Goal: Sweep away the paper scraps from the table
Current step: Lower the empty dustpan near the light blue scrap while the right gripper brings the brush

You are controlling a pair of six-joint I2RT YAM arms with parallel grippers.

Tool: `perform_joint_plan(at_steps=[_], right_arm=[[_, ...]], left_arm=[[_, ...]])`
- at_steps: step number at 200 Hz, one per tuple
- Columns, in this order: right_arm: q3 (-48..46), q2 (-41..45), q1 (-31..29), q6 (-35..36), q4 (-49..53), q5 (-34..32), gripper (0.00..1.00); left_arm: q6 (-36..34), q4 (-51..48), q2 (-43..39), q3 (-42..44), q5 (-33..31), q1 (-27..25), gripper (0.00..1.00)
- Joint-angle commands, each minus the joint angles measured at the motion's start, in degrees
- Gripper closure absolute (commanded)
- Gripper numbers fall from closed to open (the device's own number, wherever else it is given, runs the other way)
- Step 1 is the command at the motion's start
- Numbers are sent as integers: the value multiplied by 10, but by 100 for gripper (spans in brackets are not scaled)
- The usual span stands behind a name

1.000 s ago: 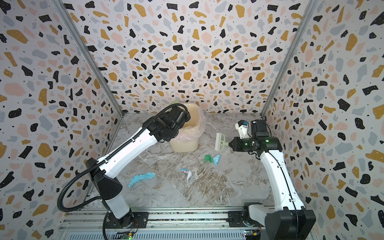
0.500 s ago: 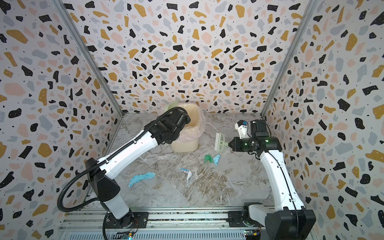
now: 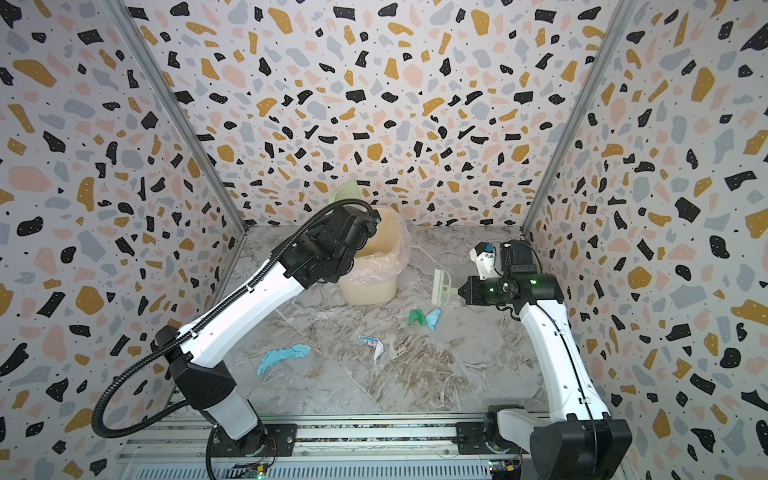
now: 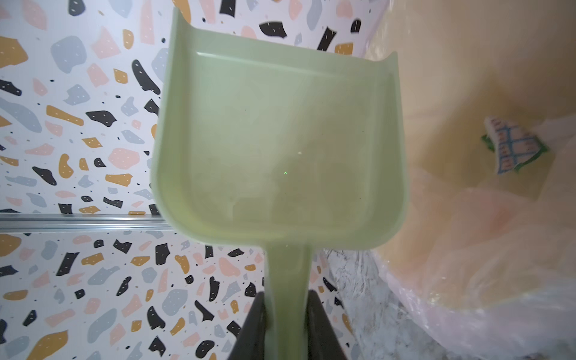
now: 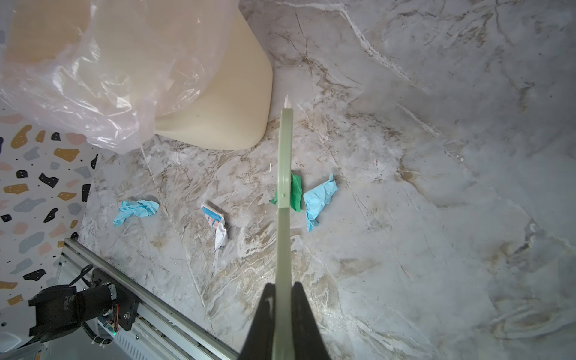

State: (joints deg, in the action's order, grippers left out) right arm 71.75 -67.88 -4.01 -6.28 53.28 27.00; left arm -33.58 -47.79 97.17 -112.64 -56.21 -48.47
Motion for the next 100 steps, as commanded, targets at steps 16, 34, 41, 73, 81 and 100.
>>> perform_joint_plan(at_steps=[16,34,41,73,81,100], right_arm=[[39,8,-33,35,62,-93,100],[52,7,-58,36,72,-138,100],[55,6,-67,38,74,-150,100],[73,-11,-113,54,82,-225,100],[74,-17,-128,63,80,-251,100],[68,-32,-169,91,74,-318,100]], left_arm=[[181,-43,-43,13,94,-51,100],[253,-20,-81,77,152,-75,100],[278,-11,-96,104,174,-84,100],[383,29,-155,223,276,-114,100],[409,47,-169,257,299,-121,100],[457,90,-194,338,345,-137,100]])
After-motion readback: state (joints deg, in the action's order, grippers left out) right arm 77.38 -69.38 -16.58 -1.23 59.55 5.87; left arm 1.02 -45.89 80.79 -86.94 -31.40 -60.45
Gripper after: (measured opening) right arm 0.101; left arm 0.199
